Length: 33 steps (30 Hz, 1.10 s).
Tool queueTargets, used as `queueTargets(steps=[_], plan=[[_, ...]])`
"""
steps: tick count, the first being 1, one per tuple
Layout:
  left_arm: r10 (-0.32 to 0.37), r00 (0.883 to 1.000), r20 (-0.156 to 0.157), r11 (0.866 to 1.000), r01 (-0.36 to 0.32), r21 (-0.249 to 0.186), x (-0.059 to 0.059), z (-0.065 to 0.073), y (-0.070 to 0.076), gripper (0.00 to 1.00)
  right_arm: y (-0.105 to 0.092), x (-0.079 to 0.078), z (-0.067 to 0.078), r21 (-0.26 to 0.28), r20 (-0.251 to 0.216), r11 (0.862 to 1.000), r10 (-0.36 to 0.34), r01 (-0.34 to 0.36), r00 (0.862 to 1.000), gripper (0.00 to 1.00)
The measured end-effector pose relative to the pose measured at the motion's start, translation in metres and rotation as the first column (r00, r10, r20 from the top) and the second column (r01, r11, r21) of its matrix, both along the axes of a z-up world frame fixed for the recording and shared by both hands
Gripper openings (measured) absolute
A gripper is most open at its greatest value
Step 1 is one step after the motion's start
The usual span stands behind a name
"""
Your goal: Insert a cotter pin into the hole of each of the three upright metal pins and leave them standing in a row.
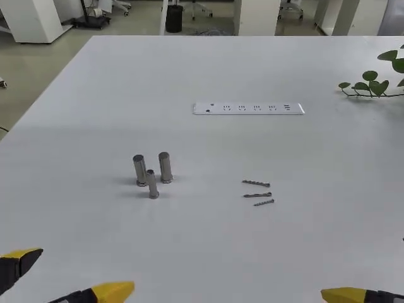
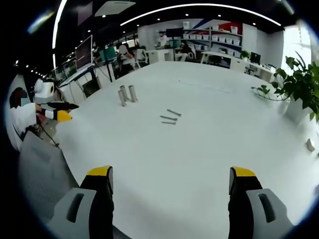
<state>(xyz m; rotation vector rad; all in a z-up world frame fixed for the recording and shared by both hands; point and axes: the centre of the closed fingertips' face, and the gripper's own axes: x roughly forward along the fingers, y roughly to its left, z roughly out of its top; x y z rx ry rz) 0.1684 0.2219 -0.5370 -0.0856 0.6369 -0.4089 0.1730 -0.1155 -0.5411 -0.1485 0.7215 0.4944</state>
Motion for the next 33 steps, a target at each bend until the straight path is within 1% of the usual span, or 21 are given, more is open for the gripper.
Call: queueTargets(steps=[4,8,9,11,12,17,23,27,30,33], plan=[[-0.004,1.0,0.011,1.0,0.004,-0.003,0.004,0.003,0.0,0.91,-0.001,0.0,0.001,-0.003,-0.001,1.0,-0.002,0.002,1.0,0.95],[-0.01,1.0,0.013,1.0,0.011,-0.008,0.006,0.003,-0.002,0.88,0.0,-0.001,0.001,-0.006,-0.002,1.0,-0.001,0.001,1.0,0.95],[-0.013,1.0,0.02,1.0,0.013,-0.009,0.007,0.004,-0.003,0.87,0.001,-0.001,0.001,-0.005,-0.001,1.0,0.0,0.0,1.0,0.95],[-0.025,0.999,0.027,1.0,0.025,-0.012,0.008,0.005,-0.005,0.8,0.003,-0.001,0.001,-0.001,0.002,1.0,0.002,-0.002,1.0,0.95],[-0.021,0.999,0.029,1.0,0.021,-0.013,0.009,0.004,-0.005,0.79,0.004,-0.001,0.002,0.0,0.004,1.0,0.002,-0.002,1.0,0.95],[-0.041,0.999,0.026,0.999,0.042,-0.014,0.01,0.002,-0.01,0.79,0.005,-0.001,0.001,-0.017,0.001,1.0,0.012,-0.012,1.0,0.95],[-0.056,0.998,0.028,0.998,0.056,-0.021,0.012,0.0,-0.016,0.79,0.004,-0.002,0.001,-0.018,-0.001,1.0,0.008,-0.008,1.0,0.94],[-0.085,0.996,0.019,0.996,0.086,-0.028,0.017,-0.001,-0.023,0.75,0.005,-0.002,0.0,-0.019,-0.005,1.0,0.008,-0.008,1.0,0.94],[-0.101,0.994,0.028,0.995,0.102,-0.023,0.022,0.0,-0.027,0.74,0.006,-0.003,-0.001,-0.021,-0.007,1.0,0.011,-0.012,1.0,0.94],[-0.118,0.992,0.044,0.993,0.119,-0.015,0.03,0.002,-0.033,0.72,0.007,-0.003,-0.002,-0.02,-0.011,1.0,0.013,-0.014,1.0,0.94]])
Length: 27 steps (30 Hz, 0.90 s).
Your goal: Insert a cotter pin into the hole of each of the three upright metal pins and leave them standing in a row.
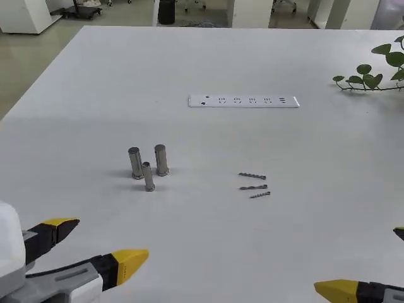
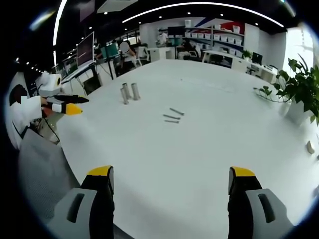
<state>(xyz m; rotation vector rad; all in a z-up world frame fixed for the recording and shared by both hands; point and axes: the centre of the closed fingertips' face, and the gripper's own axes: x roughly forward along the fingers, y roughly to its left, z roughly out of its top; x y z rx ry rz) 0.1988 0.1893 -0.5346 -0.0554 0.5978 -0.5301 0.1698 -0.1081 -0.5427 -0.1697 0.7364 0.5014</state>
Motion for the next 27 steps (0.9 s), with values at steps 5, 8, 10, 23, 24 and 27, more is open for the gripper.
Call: queueTargets(steps=[5,8,10,23,24,27], plan=[[-0.05,0.999,0.017,0.999,0.05,0.016,0.009,0.004,-0.012,0.69,0.004,-0.001,0.0,0.007,-0.001,1.0,0.016,-0.016,1.0,0.94],[-0.065,0.997,0.028,0.997,0.064,0.034,0.016,0.004,-0.016,0.67,0.006,0.0,0.001,0.011,0.001,1.0,0.017,-0.017,1.0,0.94],[-0.073,0.997,0.035,0.997,0.072,0.035,0.02,0.005,-0.018,0.65,0.007,0.0,0.001,0.018,0.0,1.0,0.018,-0.018,1.0,0.94],[-0.038,0.996,0.086,0.999,0.038,0.008,0.061,0.005,-0.02,0.5,0.006,-0.003,-0.003,0.012,-0.022,1.0,0.017,-0.016,1.0,0.94],[-0.037,0.995,0.087,0.999,0.035,0.018,0.063,0.004,-0.019,0.5,0.006,-0.003,-0.003,0.011,-0.022,1.0,0.018,-0.017,1.0,0.94],[-0.032,0.995,0.092,0.999,0.03,0.023,0.069,0.005,-0.017,0.41,0.007,-0.005,-0.004,0.001,-0.025,1.0,0.021,-0.021,0.999,0.94]])
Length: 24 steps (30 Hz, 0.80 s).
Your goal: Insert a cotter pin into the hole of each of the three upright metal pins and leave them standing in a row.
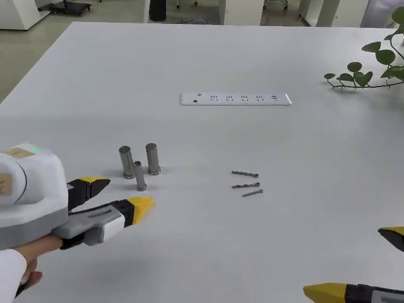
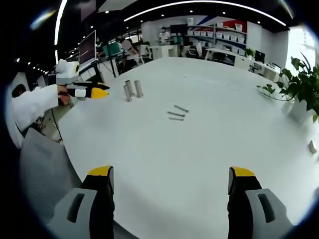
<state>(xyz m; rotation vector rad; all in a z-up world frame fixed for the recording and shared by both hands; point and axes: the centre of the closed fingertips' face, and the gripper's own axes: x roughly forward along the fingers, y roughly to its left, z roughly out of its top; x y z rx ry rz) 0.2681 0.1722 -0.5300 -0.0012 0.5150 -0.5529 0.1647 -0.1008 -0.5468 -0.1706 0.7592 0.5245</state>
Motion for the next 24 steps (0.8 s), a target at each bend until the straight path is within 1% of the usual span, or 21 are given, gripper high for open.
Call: queueTargets(steps=[2,7,9,12,20,21,23,24], plan=[[0.002,1.0,0.003,1.0,-0.002,-0.01,0.003,0.0,0.0,0.36,0.0,-0.001,0.0,0.001,-0.002,1.0,0.0,0.0,1.0,0.94],[0.002,1.0,0.012,1.0,-0.002,0.012,0.014,-0.003,0.002,0.36,0.0,-0.002,0.0,-0.001,-0.004,1.0,-0.002,0.002,1.0,0.94],[-0.013,1.0,0.022,1.0,0.013,0.022,0.018,-0.005,0.001,0.35,0.0,-0.002,0.0,-0.002,-0.004,1.0,-0.004,0.004,1.0,0.94],[-0.013,1.0,0.021,0.999,0.012,0.031,0.024,-0.009,0.002,0.33,0.0,-0.003,-0.001,-0.004,-0.007,1.0,-0.005,0.005,1.0,0.94],[-0.02,1.0,0.024,0.999,0.019,0.042,0.036,-0.013,-0.001,0.32,0.0,-0.007,-0.004,-0.005,-0.017,1.0,-0.009,0.009,1.0,0.93],[-0.02,1.0,0.018,0.999,0.019,0.032,0.037,-0.013,-0.001,0.32,0.0,-0.007,-0.004,-0.006,-0.018,1.0,-0.009,0.009,1.0,0.93],[-0.014,1.0,0.014,1.0,0.014,-0.008,0.04,-0.012,-0.004,0.31,0.001,-0.007,-0.004,-0.003,-0.018,1.0,-0.008,0.008,1.0,0.93],[-0.013,1.0,0.018,1.0,0.013,-0.006,0.042,-0.011,-0.003,0.31,0.001,-0.008,-0.004,-0.002,-0.018,1.0,-0.008,0.008,1.0,0.93]])
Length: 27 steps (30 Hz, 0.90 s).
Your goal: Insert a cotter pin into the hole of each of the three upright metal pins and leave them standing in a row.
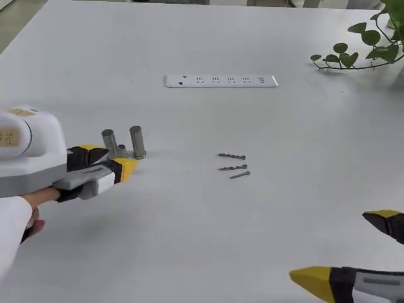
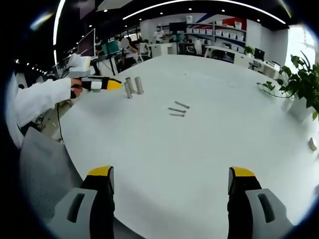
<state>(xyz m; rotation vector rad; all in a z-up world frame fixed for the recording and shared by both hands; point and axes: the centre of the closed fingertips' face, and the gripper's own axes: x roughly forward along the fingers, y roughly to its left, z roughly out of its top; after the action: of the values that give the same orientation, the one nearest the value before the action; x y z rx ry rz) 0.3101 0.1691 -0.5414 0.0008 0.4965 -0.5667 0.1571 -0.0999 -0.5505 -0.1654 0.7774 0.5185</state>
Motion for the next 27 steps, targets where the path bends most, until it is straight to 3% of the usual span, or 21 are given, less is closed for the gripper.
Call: queueTargets(steps=[6,9,17,20,27], plan=[[0.012,1.0,0.012,1.0,-0.012,0.021,0.014,-0.006,0.004,0.22,-0.002,-0.002,-0.002,-0.002,-0.003,1.0,-0.007,0.007,1.0,0.93],[0.011,1.0,0.02,0.998,-0.013,0.062,0.02,-0.012,0.007,0.18,-0.002,-0.002,-0.003,-0.005,-0.008,1.0,-0.006,0.006,1.0,0.93],[0.018,1.0,0.008,0.999,-0.019,0.048,0.028,-0.018,0.004,0.13,-0.001,-0.001,-0.003,-0.008,-0.012,1.0,-0.005,0.005,1.0,0.92],[0.003,1.0,-0.005,0.999,-0.003,0.048,0.027,-0.021,0.001,0.09,-0.001,0.001,-0.001,-0.026,0.011,1.0,0.002,-0.002,1.0,0.91],[-0.002,1.0,-0.015,0.999,0.002,0.046,0.027,-0.024,0.001,0.07,0.0,0.003,0.001,-0.025,0.015,1.0,0.005,-0.004,1.0,0.9]])
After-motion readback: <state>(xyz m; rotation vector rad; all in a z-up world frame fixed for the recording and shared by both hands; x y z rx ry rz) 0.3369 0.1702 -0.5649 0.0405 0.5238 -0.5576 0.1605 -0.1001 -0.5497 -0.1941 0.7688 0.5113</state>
